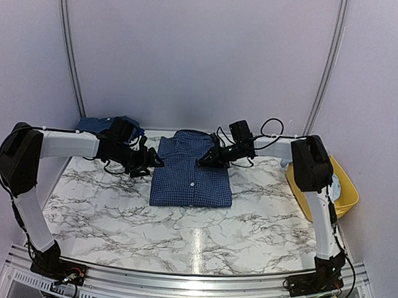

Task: Fold and stack the mixed laundry pile
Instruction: Smooth out the 2/3-rectangle-folded T-shirt at the center of the board.

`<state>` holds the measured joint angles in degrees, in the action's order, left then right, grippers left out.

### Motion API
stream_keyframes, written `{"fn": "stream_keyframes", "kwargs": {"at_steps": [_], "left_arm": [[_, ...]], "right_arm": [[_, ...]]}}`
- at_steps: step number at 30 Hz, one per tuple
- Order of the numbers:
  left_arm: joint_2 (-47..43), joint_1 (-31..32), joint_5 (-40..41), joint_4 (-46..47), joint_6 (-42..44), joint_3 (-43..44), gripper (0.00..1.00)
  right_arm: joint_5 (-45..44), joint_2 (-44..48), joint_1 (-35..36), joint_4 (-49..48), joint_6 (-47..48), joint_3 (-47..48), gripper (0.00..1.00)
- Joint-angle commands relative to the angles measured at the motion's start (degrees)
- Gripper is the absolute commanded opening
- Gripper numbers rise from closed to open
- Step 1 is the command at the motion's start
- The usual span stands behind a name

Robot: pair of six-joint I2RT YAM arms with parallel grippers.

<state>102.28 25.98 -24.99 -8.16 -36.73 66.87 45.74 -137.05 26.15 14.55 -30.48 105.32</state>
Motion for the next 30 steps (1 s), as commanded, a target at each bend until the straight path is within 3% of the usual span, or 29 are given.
{"fn": "stream_keyframes", "kwargs": {"at_steps": [1, 5, 7, 9, 13, 17, 23, 30], "left_arm": [[1.9, 0.0, 0.5, -0.9, 2.1, 3.8, 0.79], [4.6, 0.0, 2.9, -1.7, 3.4, 8.7, 0.81], [6.7, 0.1, 4.3, -3.1, 4.9, 12.4, 0.81], [9.5, 0.2, 4.7, -5.4, 7.3, 17.3, 0.81], [15.6, 0.2, 1.2, -8.0, 12.4, 26.8, 0.8], [21.1, 0.5, -5.4, -8.6, 19.2, 34.3, 0.76], [27.1, 0.5, -12.7, -8.8, 31.9, 42.9, 0.66], [32.4, 0.6, -16.4, -8.9, 39.6, 48.7, 0.53]], "right_arm": [[-0.1, -2.6, 0.2, -1.0, -1.4, 2.6, 0.2], [-0.7, -3.0, 0.0, 0.8, -0.7, 5.3, 0.23], [-0.2, -1.4, -0.1, 1.7, 0.1, 5.8, 0.3], [0.5, 2.3, -0.2, 0.4, 0.2, 2.9, 0.43], [1.4, 9.3, -1.1, -2.8, -1.4, -3.2, 0.47], [0.3, 14.8, -2.0, -3.8, -2.2, -10.4, 0.45], [-0.1, 17.1, -1.3, -7.2, -4.0, -19.7, 0.32], [0.7, 10.6, -0.1, -12.2, -9.0, -15.1, 0.21]]}}
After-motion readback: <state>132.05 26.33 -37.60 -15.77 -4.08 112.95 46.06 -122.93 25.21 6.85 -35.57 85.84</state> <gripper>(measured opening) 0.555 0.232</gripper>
